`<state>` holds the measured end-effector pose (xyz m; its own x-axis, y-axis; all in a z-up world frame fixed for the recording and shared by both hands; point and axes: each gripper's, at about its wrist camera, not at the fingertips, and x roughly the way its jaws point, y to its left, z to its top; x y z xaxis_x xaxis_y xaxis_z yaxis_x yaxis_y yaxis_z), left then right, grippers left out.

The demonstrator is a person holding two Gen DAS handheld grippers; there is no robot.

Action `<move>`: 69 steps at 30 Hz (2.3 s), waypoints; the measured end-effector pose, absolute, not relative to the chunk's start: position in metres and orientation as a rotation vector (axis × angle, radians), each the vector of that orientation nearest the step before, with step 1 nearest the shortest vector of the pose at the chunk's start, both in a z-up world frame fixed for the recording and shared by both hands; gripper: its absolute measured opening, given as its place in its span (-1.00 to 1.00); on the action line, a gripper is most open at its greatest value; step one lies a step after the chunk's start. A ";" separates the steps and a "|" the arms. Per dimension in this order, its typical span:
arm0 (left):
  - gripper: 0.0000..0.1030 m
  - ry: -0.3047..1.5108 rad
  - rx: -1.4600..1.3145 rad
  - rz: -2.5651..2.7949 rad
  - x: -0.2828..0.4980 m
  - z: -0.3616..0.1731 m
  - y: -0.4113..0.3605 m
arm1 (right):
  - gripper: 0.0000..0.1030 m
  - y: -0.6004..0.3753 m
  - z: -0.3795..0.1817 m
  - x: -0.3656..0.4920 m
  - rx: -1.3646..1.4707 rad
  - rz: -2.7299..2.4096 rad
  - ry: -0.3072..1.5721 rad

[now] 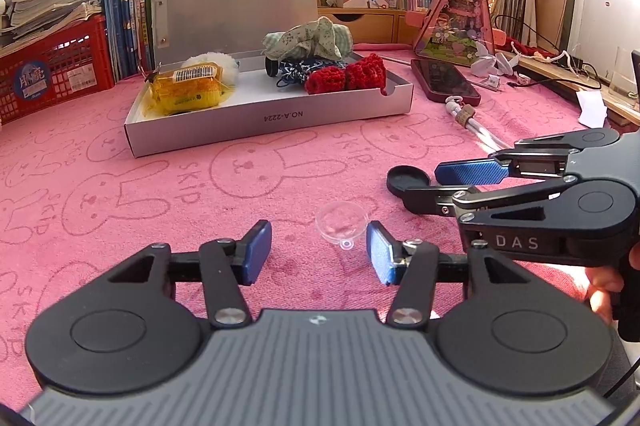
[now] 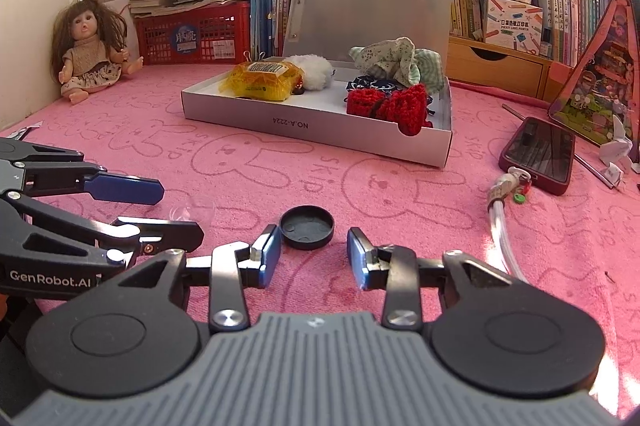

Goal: Organize objects
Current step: 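Grasp the clear plastic cup with the left tool while the right tool grasps a black lid, then carry the cup into the box with the left tool while the right tool places the lid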

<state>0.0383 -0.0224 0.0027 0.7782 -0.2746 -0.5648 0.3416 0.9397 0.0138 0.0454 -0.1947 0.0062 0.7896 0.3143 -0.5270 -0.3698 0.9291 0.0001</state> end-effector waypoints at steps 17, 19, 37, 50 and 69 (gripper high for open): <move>0.01 0.589 0.059 -0.299 0.047 0.001 -0.022 | 0.08 -0.184 0.005 0.046 -0.128 0.347 0.540; 0.01 0.586 0.054 -0.295 0.048 0.001 -0.022 | 0.08 -0.184 0.006 0.046 -0.118 0.348 0.544; -0.32 0.572 0.021 -0.299 0.049 0.002 -0.021 | -0.32 -0.178 0.008 0.046 -0.114 0.362 0.544; -0.36 0.586 0.008 -0.294 0.054 0.002 -0.018 | -0.32 -0.176 0.011 0.047 -0.116 0.347 0.537; -0.26 0.578 0.027 -0.302 0.061 0.000 -0.025 | -0.32 -0.189 0.011 0.049 -0.102 0.298 0.539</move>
<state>0.0607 -0.0254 -0.0004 0.7950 -0.2731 -0.5416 0.2881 0.9558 -0.0589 0.0494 -0.1890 0.0111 0.8164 0.2524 -0.5195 -0.3057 0.9520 -0.0178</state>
